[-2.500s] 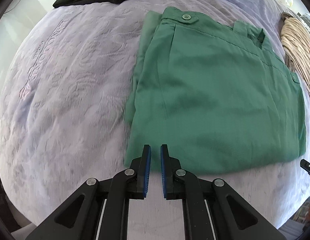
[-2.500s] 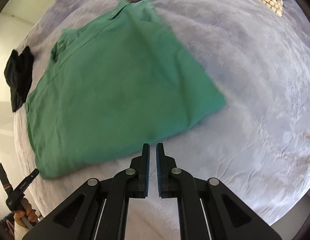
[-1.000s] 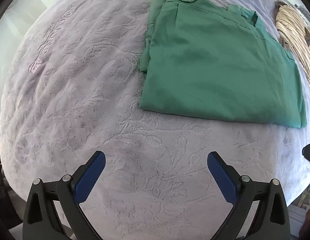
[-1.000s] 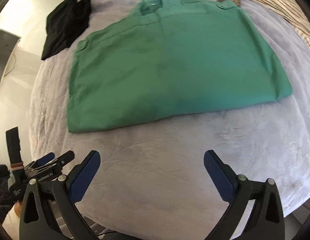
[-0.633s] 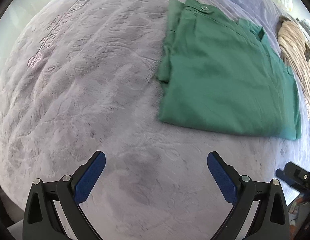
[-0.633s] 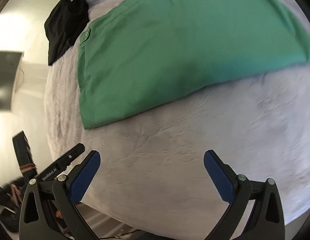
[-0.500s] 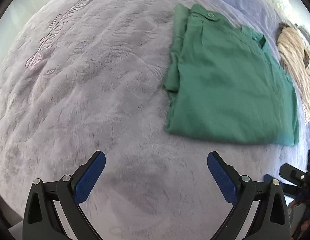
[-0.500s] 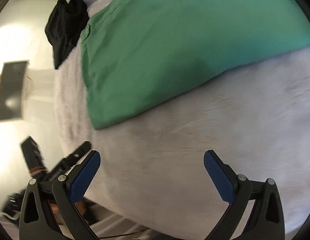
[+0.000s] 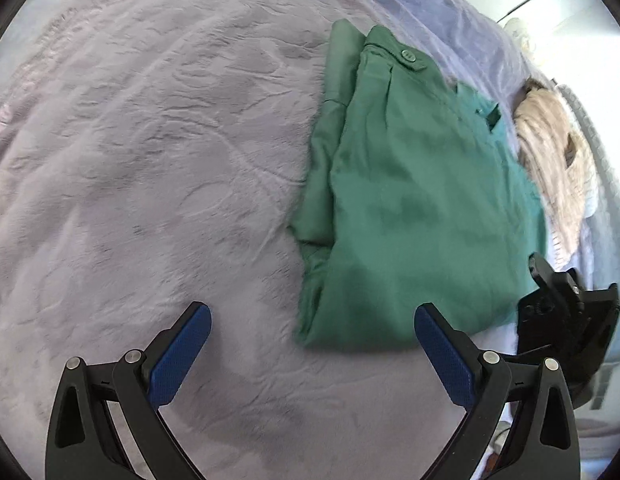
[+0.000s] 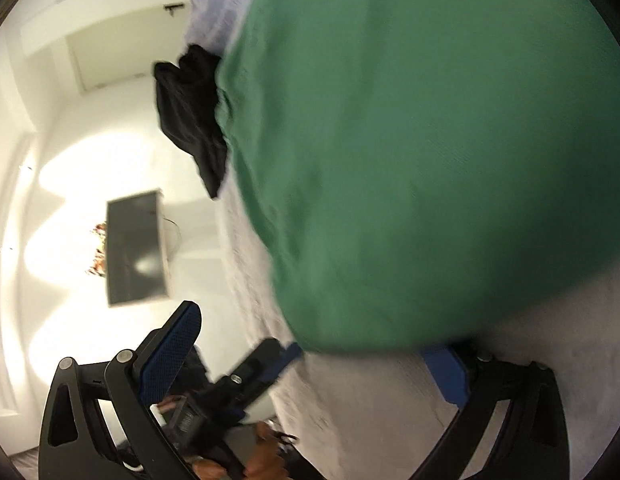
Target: Fold large clothes
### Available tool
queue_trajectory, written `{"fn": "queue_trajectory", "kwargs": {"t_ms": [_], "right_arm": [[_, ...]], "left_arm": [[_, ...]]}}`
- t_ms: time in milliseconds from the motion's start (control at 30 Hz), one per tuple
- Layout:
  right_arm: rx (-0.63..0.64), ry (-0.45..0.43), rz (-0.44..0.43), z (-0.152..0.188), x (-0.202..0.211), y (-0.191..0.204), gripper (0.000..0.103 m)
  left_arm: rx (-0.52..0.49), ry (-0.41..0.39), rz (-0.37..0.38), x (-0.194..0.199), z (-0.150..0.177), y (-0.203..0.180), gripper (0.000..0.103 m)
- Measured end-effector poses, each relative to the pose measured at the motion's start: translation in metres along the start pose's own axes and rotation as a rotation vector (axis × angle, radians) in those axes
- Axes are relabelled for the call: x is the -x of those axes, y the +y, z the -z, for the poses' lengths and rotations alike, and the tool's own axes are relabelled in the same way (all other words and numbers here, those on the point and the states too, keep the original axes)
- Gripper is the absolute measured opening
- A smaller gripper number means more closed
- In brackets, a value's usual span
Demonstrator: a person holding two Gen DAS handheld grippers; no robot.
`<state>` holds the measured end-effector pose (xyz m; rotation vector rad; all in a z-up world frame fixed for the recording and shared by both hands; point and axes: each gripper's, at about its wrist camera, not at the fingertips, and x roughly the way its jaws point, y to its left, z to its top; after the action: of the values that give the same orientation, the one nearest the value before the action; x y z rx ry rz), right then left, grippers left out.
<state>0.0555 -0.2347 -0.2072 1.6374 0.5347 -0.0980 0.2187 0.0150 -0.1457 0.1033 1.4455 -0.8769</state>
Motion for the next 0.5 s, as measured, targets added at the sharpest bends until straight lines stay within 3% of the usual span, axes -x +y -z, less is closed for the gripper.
{"fn": "queue_trajectory", "kwargs": {"t_ms": [100,167,200,233,400,500], "right_arm": [[-0.037,-0.015,0.002,-0.003,-0.002,0.001,0.102],[-0.086,-0.015,0.006,-0.006,0.001,-0.004,0.08],[-0.106,-0.012,0.019,-0.006,0.002,-0.007,0.037],[-0.119,-0.005,0.027,-0.007,0.003,-0.01,0.009],[-0.028,-0.01,-0.05,-0.007,0.015,0.011,0.008],[0.008,-0.011,-0.08,-0.009,0.025,0.026,0.008]], "left_arm": [[0.011,-0.005,0.046,-0.001,-0.009,-0.001,0.102],[0.008,-0.008,0.07,-0.002,-0.016,-0.002,0.102],[0.008,-0.004,0.093,-0.004,-0.021,-0.003,0.102],[0.011,0.001,0.116,-0.005,-0.025,-0.002,0.102],[0.023,0.024,0.249,-0.02,-0.056,-0.013,0.102],[0.042,0.076,0.361,-0.042,-0.077,-0.023,0.102]]}}
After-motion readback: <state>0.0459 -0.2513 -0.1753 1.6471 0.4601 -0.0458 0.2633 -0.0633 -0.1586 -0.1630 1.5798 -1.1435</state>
